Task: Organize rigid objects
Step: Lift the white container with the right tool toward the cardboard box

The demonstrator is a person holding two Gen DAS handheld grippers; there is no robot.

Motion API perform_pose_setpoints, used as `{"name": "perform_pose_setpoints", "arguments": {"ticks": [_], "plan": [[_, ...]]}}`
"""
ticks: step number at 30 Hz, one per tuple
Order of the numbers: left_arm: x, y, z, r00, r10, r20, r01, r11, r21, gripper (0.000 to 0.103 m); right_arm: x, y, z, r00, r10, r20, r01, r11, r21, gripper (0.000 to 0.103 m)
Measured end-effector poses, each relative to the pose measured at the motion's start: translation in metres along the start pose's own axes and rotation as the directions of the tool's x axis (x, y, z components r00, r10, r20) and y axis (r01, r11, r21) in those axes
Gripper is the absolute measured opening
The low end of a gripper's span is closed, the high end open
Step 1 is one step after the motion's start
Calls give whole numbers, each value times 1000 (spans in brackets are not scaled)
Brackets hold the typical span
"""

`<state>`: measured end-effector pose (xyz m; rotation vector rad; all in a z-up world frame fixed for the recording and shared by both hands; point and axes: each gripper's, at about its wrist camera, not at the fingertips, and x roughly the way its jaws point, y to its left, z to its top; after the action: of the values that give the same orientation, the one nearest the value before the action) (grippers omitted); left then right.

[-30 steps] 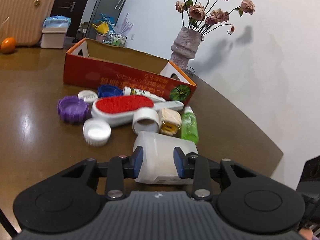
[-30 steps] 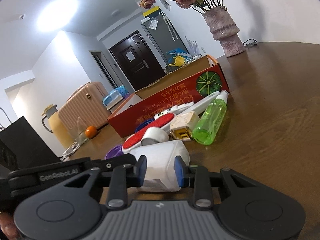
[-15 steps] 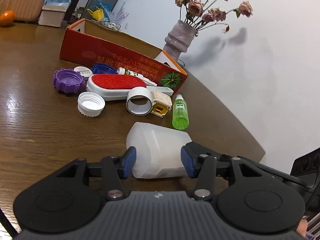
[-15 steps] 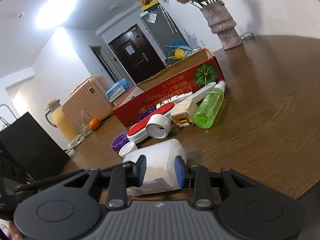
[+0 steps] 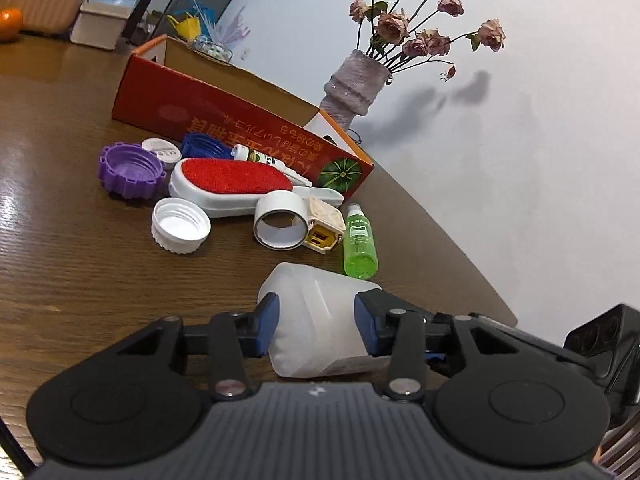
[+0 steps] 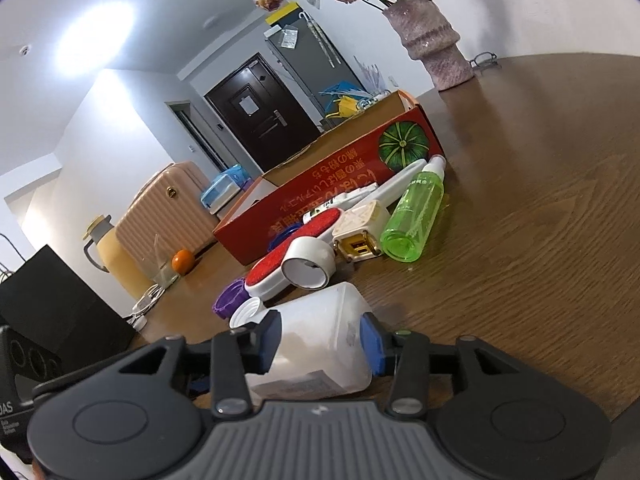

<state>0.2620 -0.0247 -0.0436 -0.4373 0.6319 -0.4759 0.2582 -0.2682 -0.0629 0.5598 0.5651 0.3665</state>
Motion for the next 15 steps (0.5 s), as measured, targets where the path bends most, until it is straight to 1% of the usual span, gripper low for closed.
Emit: {"name": "perform_pose_setpoints", "arguments": {"ticks": [3,5,8,11,15], "plan": [[-10,-15,-7,999,32,42,-36,995,92,41,-3,8,-1,1000,-19,5,19,999,-39,39],[-19,-18,-11,997,30,64,-36,995,94,41,-8,15,-4,1000,-20,18,21,998,-61,39],[-36,-24,-13,995,23,95,-32,995,95,41,-21,22,-6,999,1,37,2,997,-72,38],[-56,-37,-17,990,41,135,-61,988,142,41,-38,34,-10,997,28,65,-22,995,-94,36],[-87,-51,-28,983,23,184,-53,985,162,41,-65,50,-20,991,58,124,-40,989,-141,36]]}}
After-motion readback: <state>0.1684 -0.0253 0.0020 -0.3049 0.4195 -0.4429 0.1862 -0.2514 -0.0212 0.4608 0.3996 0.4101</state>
